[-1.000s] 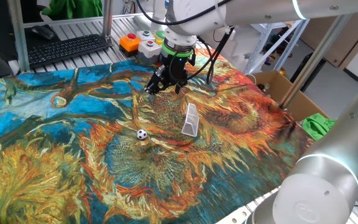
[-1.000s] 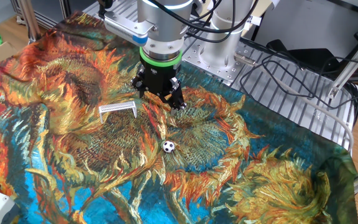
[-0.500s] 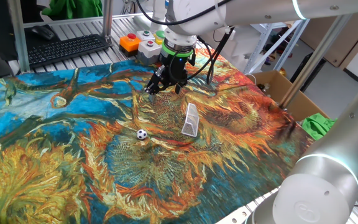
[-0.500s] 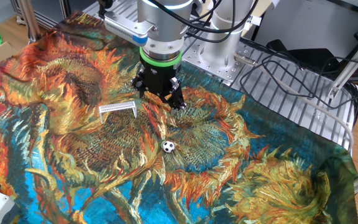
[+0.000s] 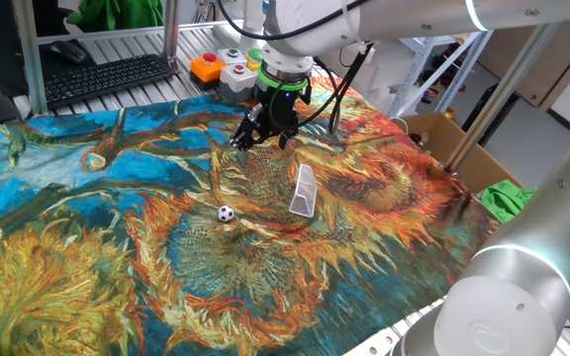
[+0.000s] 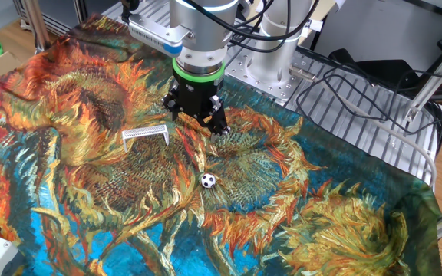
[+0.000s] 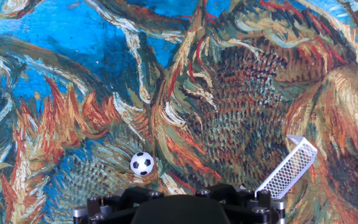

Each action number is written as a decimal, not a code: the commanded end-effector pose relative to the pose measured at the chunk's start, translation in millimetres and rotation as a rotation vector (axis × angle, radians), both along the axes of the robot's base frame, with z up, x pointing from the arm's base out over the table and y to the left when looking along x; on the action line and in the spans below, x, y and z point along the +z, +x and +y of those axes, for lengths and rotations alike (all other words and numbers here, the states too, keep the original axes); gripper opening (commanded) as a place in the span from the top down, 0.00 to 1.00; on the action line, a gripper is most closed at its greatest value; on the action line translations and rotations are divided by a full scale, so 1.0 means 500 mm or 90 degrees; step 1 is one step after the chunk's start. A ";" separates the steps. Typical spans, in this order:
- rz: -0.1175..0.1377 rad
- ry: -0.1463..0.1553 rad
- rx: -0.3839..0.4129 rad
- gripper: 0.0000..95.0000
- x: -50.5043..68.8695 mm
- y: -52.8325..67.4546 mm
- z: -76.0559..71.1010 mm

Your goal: Push the soccer ball into the goal

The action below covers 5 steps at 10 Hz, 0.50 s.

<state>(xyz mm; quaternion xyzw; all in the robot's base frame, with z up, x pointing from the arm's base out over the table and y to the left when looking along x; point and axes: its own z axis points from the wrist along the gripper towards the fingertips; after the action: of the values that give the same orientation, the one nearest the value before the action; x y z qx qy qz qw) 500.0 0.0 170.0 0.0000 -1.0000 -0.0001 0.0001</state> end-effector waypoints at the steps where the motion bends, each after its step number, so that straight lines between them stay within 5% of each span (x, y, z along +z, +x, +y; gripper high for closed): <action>1: -0.005 0.049 -0.035 1.00 -0.001 -0.001 0.000; 5: -0.005 0.051 -0.040 1.00 -0.010 -0.017 0.008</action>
<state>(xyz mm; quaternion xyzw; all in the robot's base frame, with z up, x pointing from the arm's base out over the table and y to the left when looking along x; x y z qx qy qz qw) 490.6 4.1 165.9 -0.0293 -0.9989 -0.0376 -0.0030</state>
